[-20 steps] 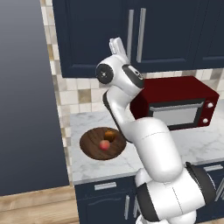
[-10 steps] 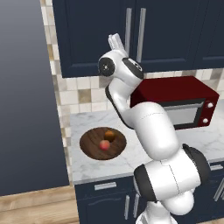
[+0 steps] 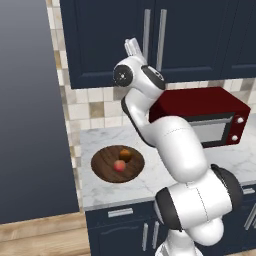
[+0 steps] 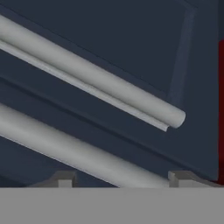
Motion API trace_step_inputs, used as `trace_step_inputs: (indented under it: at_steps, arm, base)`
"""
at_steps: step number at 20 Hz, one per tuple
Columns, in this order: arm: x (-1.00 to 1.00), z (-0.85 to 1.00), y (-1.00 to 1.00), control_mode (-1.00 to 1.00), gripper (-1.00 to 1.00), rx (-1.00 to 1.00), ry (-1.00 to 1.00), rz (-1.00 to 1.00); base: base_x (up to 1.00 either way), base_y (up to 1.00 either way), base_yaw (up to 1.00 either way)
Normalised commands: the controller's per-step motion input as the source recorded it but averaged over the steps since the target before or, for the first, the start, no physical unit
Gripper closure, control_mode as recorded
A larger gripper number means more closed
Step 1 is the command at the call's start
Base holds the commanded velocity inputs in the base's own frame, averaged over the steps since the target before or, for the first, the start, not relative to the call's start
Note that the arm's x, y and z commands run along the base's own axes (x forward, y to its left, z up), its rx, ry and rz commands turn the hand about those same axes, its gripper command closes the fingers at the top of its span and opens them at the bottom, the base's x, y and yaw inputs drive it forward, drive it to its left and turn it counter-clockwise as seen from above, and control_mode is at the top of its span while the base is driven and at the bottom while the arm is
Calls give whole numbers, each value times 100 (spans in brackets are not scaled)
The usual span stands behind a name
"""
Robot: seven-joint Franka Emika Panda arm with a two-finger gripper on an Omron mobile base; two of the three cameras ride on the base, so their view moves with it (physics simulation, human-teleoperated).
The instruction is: Open the cabinet. Pick the peach and orange from the cabinet and place them into the bowl. Then close the cabinet.
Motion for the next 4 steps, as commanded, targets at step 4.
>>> trace_step_inputs:
  at_steps: [4]
  arm:
    - [32,-27,-15,-100,-100,0,4,0]
  base:
    - [0,0,0]
